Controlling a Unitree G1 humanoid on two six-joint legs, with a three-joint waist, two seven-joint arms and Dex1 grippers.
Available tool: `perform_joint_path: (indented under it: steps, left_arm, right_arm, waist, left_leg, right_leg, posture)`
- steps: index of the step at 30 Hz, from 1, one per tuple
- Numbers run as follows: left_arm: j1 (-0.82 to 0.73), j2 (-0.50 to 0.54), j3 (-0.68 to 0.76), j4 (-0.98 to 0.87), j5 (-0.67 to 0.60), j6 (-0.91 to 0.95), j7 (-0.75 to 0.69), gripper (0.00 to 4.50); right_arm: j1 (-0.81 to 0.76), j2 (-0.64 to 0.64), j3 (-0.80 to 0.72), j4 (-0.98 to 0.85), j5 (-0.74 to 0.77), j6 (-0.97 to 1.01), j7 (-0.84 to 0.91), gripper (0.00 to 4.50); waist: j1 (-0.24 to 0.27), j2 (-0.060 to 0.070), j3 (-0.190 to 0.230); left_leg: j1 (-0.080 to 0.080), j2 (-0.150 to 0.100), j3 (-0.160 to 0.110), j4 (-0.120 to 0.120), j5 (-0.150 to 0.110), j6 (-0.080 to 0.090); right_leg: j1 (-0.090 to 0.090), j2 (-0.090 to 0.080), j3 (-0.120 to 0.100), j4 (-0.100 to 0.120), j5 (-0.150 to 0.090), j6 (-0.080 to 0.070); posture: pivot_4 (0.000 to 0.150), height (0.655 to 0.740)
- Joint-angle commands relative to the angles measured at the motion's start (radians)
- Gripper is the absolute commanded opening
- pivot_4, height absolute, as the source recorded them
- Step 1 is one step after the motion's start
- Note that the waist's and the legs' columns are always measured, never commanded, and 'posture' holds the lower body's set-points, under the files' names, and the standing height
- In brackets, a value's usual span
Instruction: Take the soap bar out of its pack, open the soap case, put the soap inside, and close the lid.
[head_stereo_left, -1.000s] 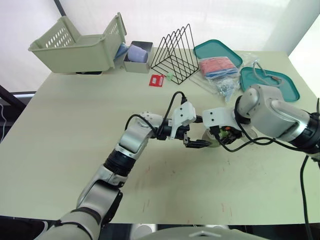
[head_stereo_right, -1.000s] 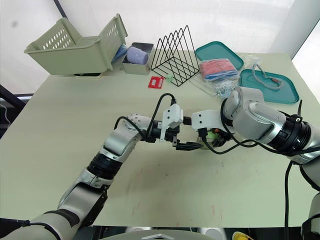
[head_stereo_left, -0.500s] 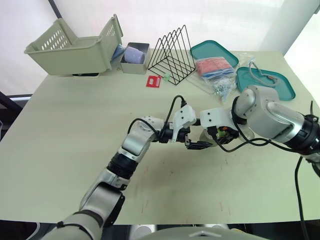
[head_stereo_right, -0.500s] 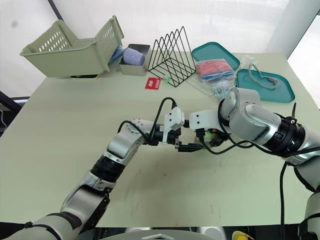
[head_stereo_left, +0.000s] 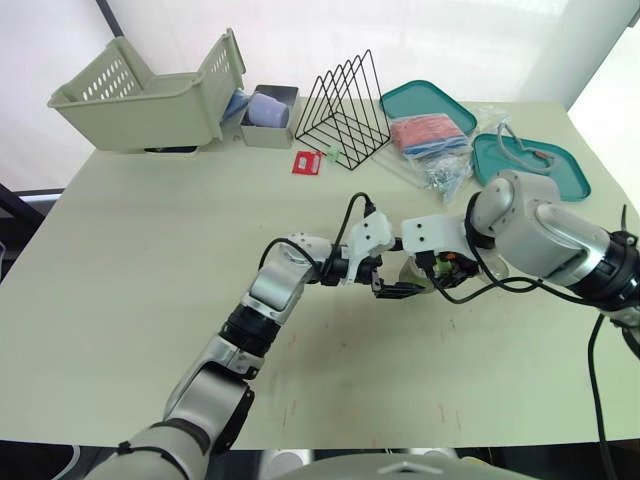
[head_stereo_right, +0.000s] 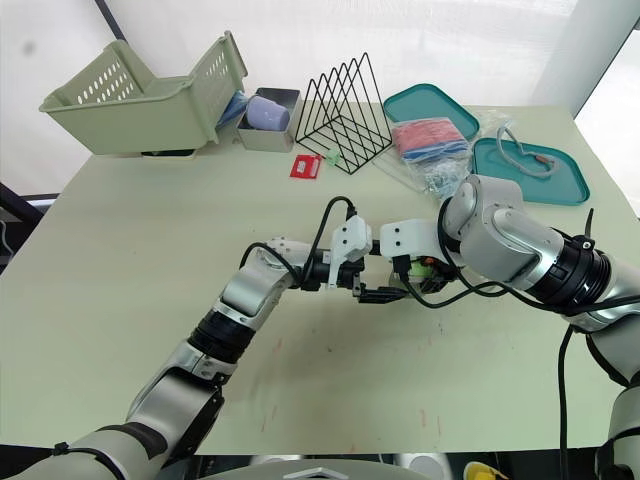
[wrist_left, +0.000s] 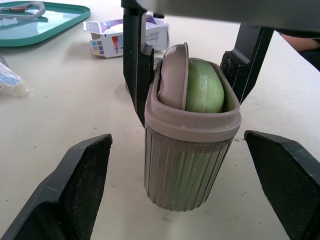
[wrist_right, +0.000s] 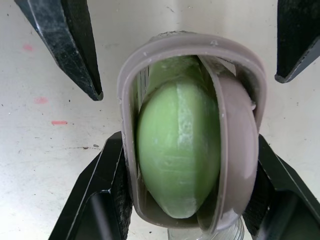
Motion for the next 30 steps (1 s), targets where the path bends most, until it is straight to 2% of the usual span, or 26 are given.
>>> perform_joint_path:
  steps: [1, 17, 18, 19, 21, 22, 23, 30]
  left_arm:
    - [-0.009, -0.01, -0.008, -0.023, -0.006, -0.016, -0.004, 4.5]
    - [-0.025, -0.035, -0.017, 0.009, 0.007, -0.029, -0.008, 4.5]
    - [-0.027, -0.036, -0.017, 0.012, 0.008, -0.03, -0.008, 3.99]
    - [-0.029, -0.036, -0.017, 0.016, 0.007, -0.031, -0.008, 3.83]
    - [-0.032, -0.039, -0.017, 0.021, 0.006, -0.033, -0.007, 2.92]
    - [-0.034, -0.04, -0.017, 0.023, 0.005, -0.033, -0.007, 2.23]
    - [-0.038, -0.043, -0.017, 0.029, 0.006, -0.035, -0.005, 2.06]
    - [-0.046, -0.055, -0.013, 0.044, 0.005, -0.042, 0.002, 2.02]
  right_arm:
    - [0.016, -0.003, -0.005, 0.008, -0.031, 0.004, -0.012, 2.1]
    - [0.02, 0.002, -0.014, 0.01, -0.038, 0.0, -0.012, 2.1]
    - [0.02, 0.003, -0.015, 0.01, -0.038, 0.0, -0.012, 2.1]
    - [0.02, 0.003, -0.015, 0.01, -0.039, 0.0, -0.012, 2.1]
    - [0.021, 0.004, -0.016, 0.01, -0.039, -0.001, -0.012, 2.1]
    - [0.021, 0.004, -0.017, 0.01, -0.039, -0.001, -0.012, 2.1]
    - [0.021, 0.005, -0.017, 0.01, -0.04, -0.002, -0.012, 2.1]
    - [0.023, 0.011, -0.018, 0.005, -0.04, 0.001, -0.009, 2.1]
  waist:
    - [0.0, 0.0, 0.0]
    - [0.0, 0.0, 0.0]
    - [0.0, 0.0, 0.0]
    - [0.0, 0.0, 0.0]
    - [0.0, 0.0, 0.0]
    - [0.0, 0.0, 0.0]
    - [0.001, 0.0, 0.0]
    - [0.001, 0.0, 0.0]
  left_leg:
    - [0.0, 0.0, 0.0, 0.0, 0.0, 0.0]
    - [0.0, 0.0, 0.0, 0.0, 0.0, 0.0]
    - [0.0, 0.0, 0.0, 0.0, 0.0, 0.0]
    - [0.0, 0.0, 0.0, 0.0, 0.0, 0.0]
    - [0.0, 0.0, 0.0, 0.0, 0.0, 0.0]
    - [0.0, 0.0, 0.0, 0.0, 0.0, 0.0]
    - [0.0, 0.0, 0.0, 0.0, 0.0, 0.0]
    - [0.0, 0.0, 0.0, 0.0, 0.0, 0.0]
  right_leg:
    - [0.0, 0.0, 0.0, 0.0, 0.0, 0.0]
    - [0.0, 0.0, 0.0, 0.0, 0.0, 0.0]
    - [0.0, 0.0, 0.0, 0.0, 0.0, 0.0]
    - [0.0, 0.0, 0.0, 0.0, 0.0, 0.0]
    - [0.0, 0.0, 0.0, 0.0, 0.0, 0.0]
    - [0.0, 0.0, 0.0, 0.0, 0.0, 0.0]
    - [0.0, 0.0, 0.0, 0.0, 0.0, 0.0]
    - [0.0, 0.0, 0.0, 0.0, 0.0, 0.0]
  posture:
    - [0.15, 0.74]
    - [0.15, 0.74]
    - [0.15, 0.74]
    - [0.15, 0.74]
    - [0.15, 0.74]
    - [0.15, 0.74]
    - [0.15, 0.74]
    - [0.15, 0.74]
